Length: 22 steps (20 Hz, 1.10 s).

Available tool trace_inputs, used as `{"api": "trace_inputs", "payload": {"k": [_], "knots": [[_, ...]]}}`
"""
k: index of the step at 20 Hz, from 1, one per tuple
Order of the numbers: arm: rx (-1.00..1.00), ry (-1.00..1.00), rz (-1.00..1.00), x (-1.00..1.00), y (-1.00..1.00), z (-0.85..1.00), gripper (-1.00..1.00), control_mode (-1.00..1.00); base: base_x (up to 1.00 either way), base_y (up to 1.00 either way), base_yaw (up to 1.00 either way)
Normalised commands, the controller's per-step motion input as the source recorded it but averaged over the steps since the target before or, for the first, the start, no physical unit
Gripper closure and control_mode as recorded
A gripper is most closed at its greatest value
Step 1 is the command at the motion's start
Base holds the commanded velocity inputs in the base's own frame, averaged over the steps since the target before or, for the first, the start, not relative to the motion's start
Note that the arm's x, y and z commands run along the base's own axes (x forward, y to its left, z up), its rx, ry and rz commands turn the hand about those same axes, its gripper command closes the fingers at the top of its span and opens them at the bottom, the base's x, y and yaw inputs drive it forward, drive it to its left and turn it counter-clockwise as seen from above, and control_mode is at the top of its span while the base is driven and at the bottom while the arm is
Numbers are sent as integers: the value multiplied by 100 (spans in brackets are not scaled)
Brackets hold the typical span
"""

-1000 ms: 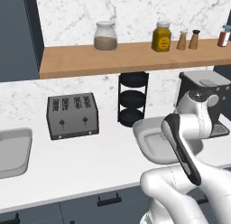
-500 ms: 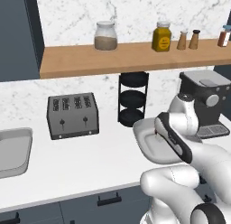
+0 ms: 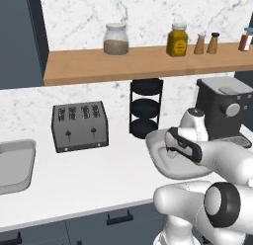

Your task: Place one cucumber and one chicken drumstick in each tupperware on the nearby counter, to pack two identical lunches.

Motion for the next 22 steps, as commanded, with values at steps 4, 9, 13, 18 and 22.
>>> {"api": "trace_inputs", "payload": {"k": [4, 9, 13, 18, 22], "knots": [[1, 0, 2, 28, -31, -39, -100, -100, 0, 0, 0], [2, 0, 2, 8, -8, 49, -100, -100, 0, 0, 0], [-3, 6, 0, -5, 27, 100, -100, -100, 0, 0, 0], [11, 15, -18, -17, 29, 71, -100, -100, 0, 0, 0], [38, -9, -41, -46, 57, 47, -100, -100, 0, 0, 0]]}}
